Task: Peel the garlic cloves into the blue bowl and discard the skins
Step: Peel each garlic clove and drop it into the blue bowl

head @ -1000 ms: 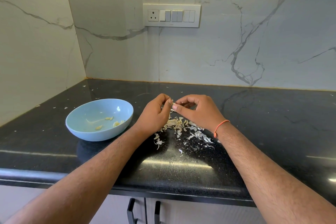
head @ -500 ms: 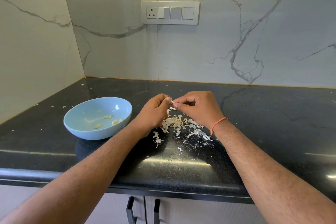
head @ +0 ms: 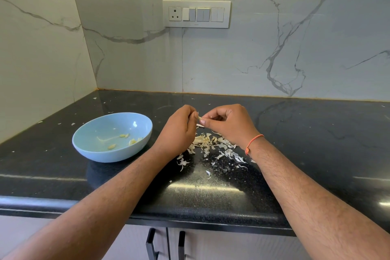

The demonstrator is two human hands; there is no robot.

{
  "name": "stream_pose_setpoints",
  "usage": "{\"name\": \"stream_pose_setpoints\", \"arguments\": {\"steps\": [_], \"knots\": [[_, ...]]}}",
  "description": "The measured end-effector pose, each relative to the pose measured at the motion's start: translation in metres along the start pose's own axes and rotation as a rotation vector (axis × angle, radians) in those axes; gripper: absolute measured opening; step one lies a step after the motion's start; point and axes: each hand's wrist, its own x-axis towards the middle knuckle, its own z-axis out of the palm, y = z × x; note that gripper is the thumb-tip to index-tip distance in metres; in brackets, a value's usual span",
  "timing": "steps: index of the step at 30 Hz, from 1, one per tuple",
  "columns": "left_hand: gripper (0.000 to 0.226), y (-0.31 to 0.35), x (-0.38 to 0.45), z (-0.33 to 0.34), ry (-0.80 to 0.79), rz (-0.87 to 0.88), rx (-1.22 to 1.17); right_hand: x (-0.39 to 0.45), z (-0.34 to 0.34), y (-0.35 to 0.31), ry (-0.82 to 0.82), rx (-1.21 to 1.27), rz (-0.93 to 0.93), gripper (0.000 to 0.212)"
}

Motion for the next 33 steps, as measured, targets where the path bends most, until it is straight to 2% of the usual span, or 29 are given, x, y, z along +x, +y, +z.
{"name": "stream_pose_setpoints", "arguments": {"steps": [4, 8, 12, 15, 17, 20, 23, 28, 33], "knots": [[0.020, 0.0024, 0.0002, 0.0003, -0.017, -0.035, -0.032, 0.0009, -0.0020, 0.0019, -0.017, 0.032, 0.034, 0.006], [0.020, 0.0037, -0.0032, -0.0007, -0.013, 0.029, -0.019, 0.0023, -0.0015, 0.0058, 0.063, -0.112, 0.045, 0.009], [0.018, 0.0012, 0.0003, -0.0030, 0.071, -0.034, -0.101, 0.0017, -0.0038, 0.0064, 0.044, -0.020, 0.084, 0.006], [0.006, -0.0025, 0.0012, -0.0039, 0.061, -0.054, -0.135, 0.0033, -0.0048, 0.0065, 0.051, 0.095, 0.117, 0.005], [0.015, -0.0044, 0.0008, -0.0042, 0.045, -0.053, -0.146, 0.0044, -0.0060, 0.0072, 0.064, 0.149, 0.133, 0.008], [0.025, -0.0055, 0.0009, -0.0049, 0.051, -0.052, -0.132, 0.0052, -0.0068, 0.0093, 0.047, 0.160, 0.136, 0.011], [0.013, -0.0043, 0.0011, -0.0035, 0.074, -0.046, -0.156, 0.0040, -0.0066, 0.0087, 0.021, 0.159, 0.126, 0.013], [0.009, -0.0044, 0.0018, -0.0048, 0.051, -0.030, -0.211, 0.0022, -0.0066, 0.0049, -0.005, 0.178, 0.107, 0.014], [0.012, -0.0041, 0.0022, -0.0075, 0.034, -0.091, -0.328, 0.0026, -0.0076, 0.0041, -0.014, 0.182, 0.111, 0.011]]}}
